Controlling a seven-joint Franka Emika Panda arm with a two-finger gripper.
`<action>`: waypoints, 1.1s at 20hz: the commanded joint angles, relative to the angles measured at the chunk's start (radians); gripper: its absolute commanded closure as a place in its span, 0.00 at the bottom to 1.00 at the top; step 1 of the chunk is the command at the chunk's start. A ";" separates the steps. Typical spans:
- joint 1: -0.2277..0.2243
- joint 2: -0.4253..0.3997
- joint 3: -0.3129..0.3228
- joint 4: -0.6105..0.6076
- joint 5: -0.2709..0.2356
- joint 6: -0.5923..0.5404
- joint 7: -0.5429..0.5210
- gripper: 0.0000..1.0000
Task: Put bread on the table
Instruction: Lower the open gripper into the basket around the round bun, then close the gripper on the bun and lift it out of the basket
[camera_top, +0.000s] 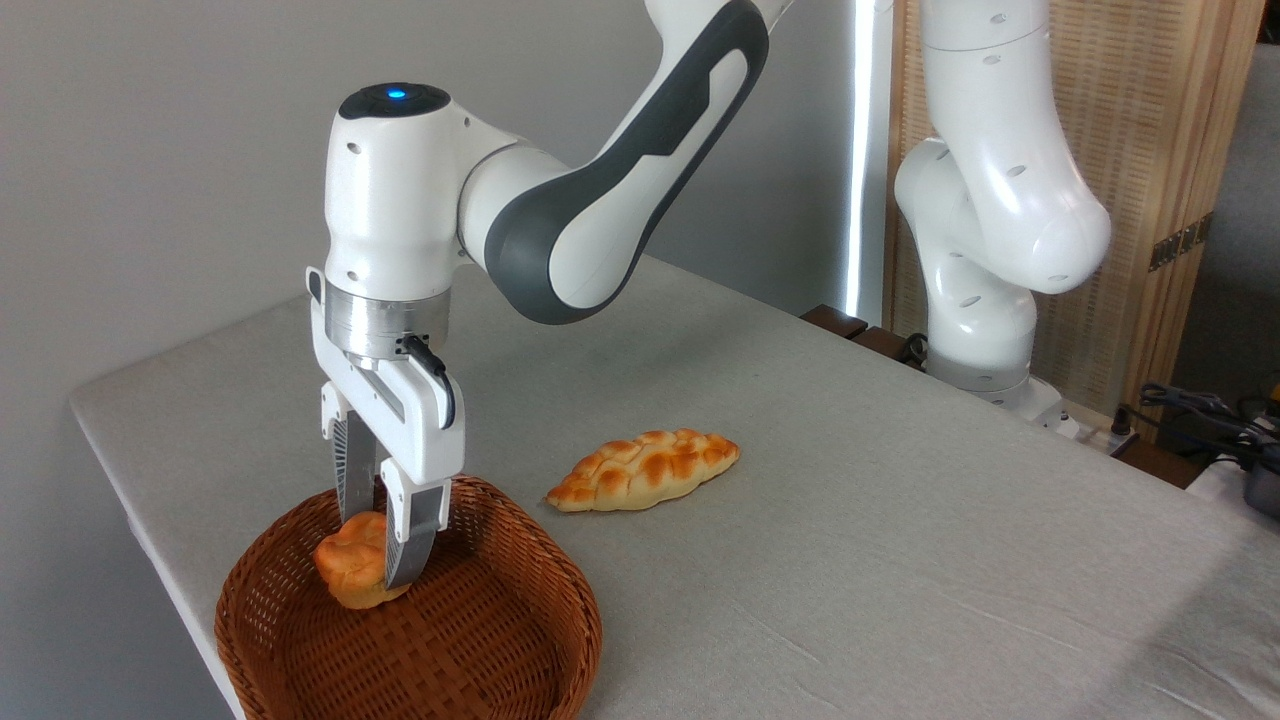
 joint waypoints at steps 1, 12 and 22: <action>0.003 -0.004 0.002 -0.008 -0.018 0.020 0.041 0.50; 0.009 -0.007 0.004 -0.006 -0.021 0.018 0.117 0.55; 0.038 -0.154 0.051 -0.005 -0.105 -0.086 0.112 0.52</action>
